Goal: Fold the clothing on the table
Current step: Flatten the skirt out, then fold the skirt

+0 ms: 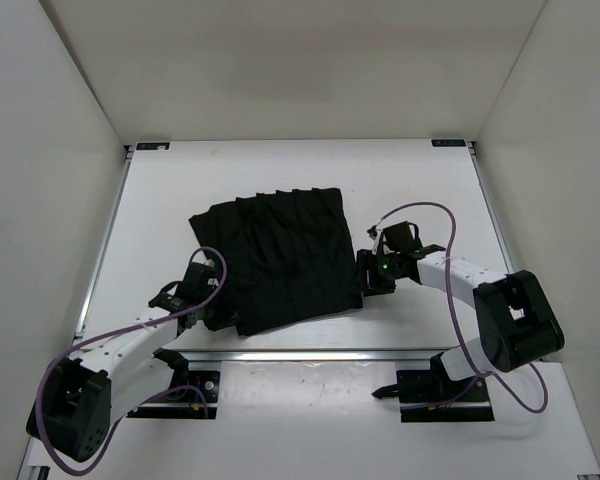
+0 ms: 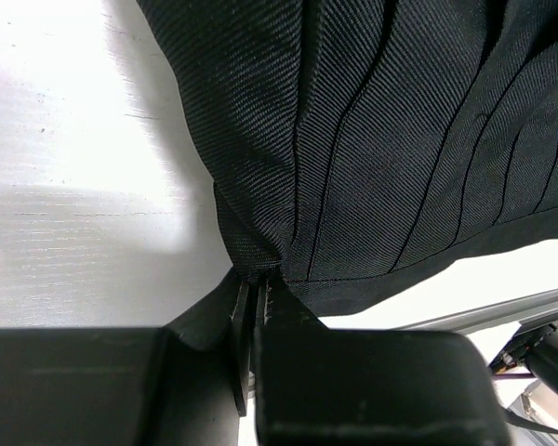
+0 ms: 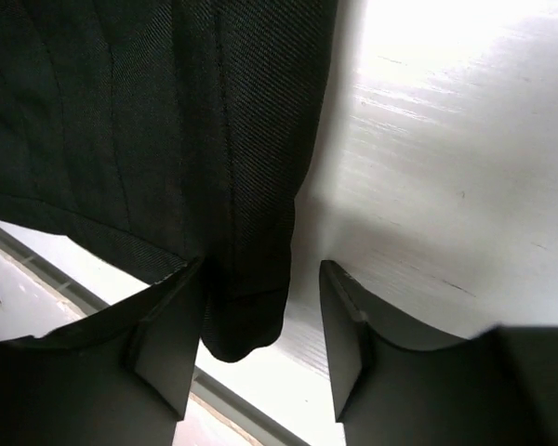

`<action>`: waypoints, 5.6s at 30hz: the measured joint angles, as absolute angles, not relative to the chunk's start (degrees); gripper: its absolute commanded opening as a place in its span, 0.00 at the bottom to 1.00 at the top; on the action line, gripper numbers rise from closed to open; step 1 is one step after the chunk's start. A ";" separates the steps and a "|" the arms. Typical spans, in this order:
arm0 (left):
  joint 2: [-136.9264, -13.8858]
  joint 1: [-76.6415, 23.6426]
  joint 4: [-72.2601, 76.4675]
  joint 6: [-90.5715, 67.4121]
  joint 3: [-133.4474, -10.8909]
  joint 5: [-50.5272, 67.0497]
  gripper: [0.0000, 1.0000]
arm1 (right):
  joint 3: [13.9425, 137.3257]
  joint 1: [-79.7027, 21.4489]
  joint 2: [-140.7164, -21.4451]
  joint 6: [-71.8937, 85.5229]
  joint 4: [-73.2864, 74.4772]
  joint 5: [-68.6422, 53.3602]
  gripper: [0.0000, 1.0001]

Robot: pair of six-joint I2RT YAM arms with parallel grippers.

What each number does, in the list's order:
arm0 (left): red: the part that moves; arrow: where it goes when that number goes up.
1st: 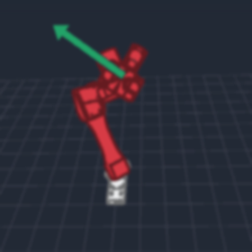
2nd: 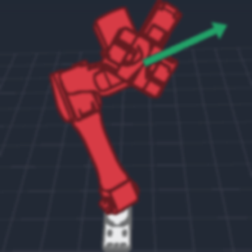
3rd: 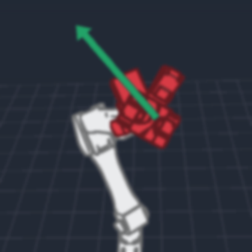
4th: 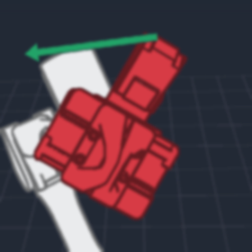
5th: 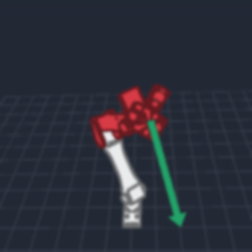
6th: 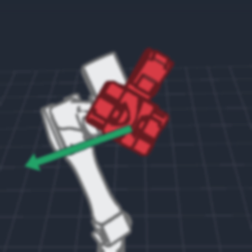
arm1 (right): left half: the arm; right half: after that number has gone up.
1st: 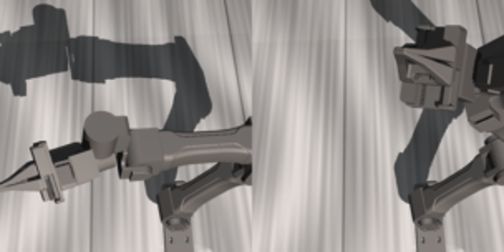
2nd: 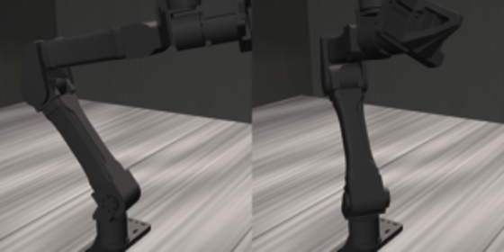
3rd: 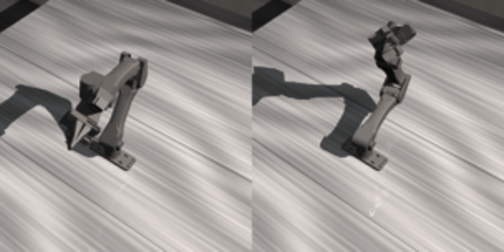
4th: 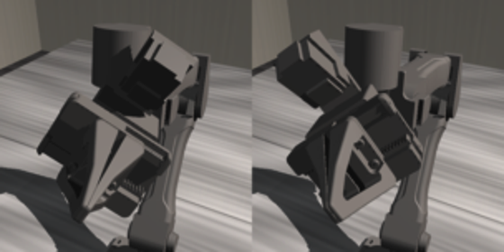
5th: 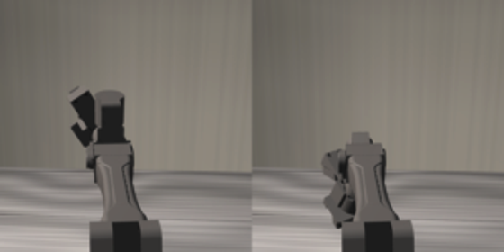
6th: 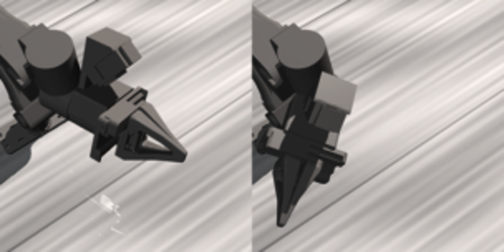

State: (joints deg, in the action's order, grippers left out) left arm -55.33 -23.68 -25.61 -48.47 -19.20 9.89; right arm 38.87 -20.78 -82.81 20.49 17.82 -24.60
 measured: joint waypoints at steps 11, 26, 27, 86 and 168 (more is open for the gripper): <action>-55.68 -23.68 -25.15 -48.31 -19.29 9.89 0.00 | 38.22 -22.06 -84.97 21.63 17.06 -26.22 0.00; -85.78 -18.63 -27.24 -33.71 -60.38 11.77 0.00 | 62.50 -7.33 -83.74 16.03 23.49 -25.93 0.00; -88.68 -19.11 -28.01 -32.29 -65.43 11.09 0.00 | 63.51 -6.72 -82.94 15.84 23.46 -25.30 0.00; -53.23 -22.74 -31.66 -32.21 -40.45 11.31 0.00 | 35.35 -13.10 -46.04 21.12 25.41 -23.88 0.00; -50.65 -26.30 -36.71 -31.94 -42.00 11.07 0.00 | 38.98 -8.34 -48.03 18.06 38.13 -28.91 0.00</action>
